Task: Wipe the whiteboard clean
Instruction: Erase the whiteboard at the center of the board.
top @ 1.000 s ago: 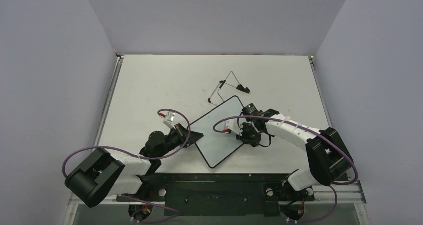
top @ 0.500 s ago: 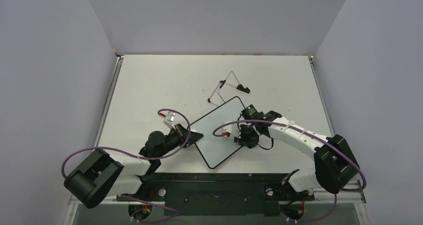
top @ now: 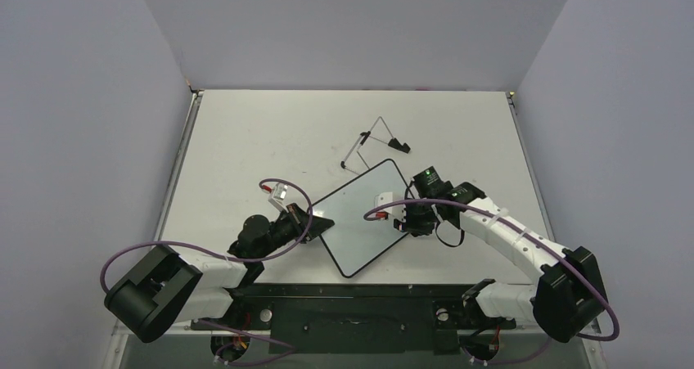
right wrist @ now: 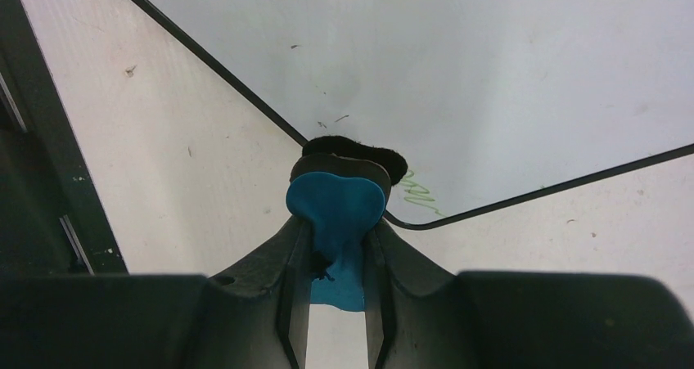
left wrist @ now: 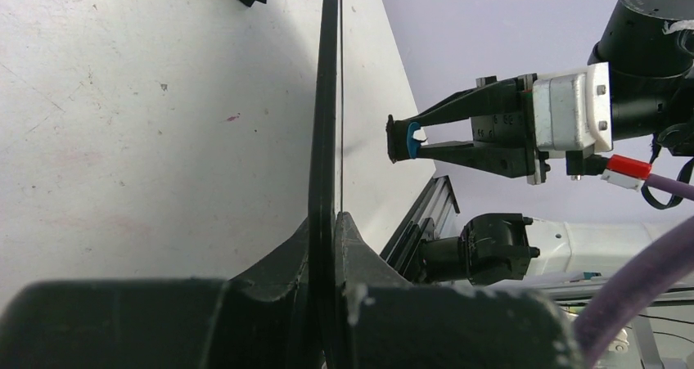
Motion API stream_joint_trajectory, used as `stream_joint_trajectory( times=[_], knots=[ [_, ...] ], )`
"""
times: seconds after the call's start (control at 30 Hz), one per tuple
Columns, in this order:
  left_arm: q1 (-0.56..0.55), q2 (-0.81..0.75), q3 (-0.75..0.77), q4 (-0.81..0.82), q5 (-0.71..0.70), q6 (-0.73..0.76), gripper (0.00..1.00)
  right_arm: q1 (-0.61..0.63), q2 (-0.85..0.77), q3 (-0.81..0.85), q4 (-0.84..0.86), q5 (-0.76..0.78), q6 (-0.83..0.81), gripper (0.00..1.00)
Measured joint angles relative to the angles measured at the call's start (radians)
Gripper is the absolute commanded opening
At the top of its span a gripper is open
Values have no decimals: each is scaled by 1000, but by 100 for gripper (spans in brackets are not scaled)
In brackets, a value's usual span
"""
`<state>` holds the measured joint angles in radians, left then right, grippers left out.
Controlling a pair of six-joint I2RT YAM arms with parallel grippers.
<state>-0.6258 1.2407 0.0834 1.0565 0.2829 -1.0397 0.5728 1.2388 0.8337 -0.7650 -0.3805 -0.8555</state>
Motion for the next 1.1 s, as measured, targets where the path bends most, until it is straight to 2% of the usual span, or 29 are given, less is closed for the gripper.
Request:
stream_joint_trajectory(
  times=[0.4, 1.1],
  knots=[
    [0, -7, 0, -3, 6, 0, 0, -63, -82, 0, -30, -90, -40, 0],
    [0, -10, 0, -7, 14, 2, 0, -138, -12, 0, -21, -80, -35, 0]
  ],
)
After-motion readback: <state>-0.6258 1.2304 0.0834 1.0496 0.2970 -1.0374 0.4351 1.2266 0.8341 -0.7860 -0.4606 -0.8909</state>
